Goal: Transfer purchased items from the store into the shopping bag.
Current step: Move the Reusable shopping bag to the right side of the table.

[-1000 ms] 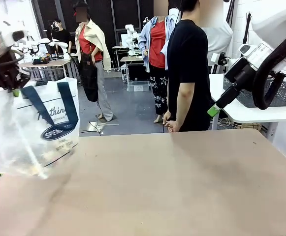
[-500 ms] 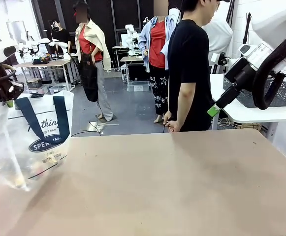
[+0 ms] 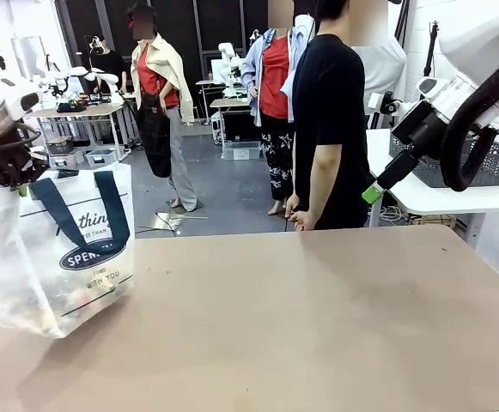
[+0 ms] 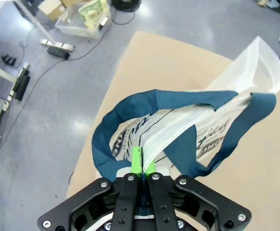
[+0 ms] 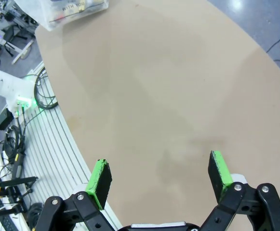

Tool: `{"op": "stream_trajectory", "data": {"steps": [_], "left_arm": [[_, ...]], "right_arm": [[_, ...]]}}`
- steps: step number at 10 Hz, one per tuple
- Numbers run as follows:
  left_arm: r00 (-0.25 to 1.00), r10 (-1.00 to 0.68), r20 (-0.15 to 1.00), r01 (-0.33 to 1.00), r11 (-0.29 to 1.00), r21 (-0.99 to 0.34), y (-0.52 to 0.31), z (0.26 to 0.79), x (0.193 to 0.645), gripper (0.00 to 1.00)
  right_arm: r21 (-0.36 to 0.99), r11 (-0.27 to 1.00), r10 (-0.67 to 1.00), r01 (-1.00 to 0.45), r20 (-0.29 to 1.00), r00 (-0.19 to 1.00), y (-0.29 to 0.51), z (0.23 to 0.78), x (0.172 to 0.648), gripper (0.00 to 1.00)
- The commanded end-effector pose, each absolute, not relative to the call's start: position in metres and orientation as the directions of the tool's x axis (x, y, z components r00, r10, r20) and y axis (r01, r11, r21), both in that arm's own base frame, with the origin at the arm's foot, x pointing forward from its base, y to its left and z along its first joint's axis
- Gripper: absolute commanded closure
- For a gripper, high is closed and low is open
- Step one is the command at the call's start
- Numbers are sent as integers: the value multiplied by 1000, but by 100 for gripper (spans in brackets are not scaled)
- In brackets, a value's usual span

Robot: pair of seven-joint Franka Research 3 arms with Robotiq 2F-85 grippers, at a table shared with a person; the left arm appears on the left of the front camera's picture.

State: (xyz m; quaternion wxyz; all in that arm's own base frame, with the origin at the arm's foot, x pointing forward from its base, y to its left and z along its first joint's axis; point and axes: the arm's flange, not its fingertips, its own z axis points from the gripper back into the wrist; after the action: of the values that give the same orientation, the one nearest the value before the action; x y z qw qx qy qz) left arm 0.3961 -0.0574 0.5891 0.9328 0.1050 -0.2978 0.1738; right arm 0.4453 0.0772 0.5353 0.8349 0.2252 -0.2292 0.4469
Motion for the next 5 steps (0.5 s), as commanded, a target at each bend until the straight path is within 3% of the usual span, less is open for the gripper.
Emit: {"op": "stream_trajectory", "data": {"steps": [1,5], "left_arm": [[691,322,647,-446,894,32,-53,601,414,100],[608,422,672,-515,854,-71,-34,594,424,100]], "right_arm": [[175,495,651,-851,575,497,77,536,444,0],[175,495,651,-851,575,497,77,536,444,0]]}}
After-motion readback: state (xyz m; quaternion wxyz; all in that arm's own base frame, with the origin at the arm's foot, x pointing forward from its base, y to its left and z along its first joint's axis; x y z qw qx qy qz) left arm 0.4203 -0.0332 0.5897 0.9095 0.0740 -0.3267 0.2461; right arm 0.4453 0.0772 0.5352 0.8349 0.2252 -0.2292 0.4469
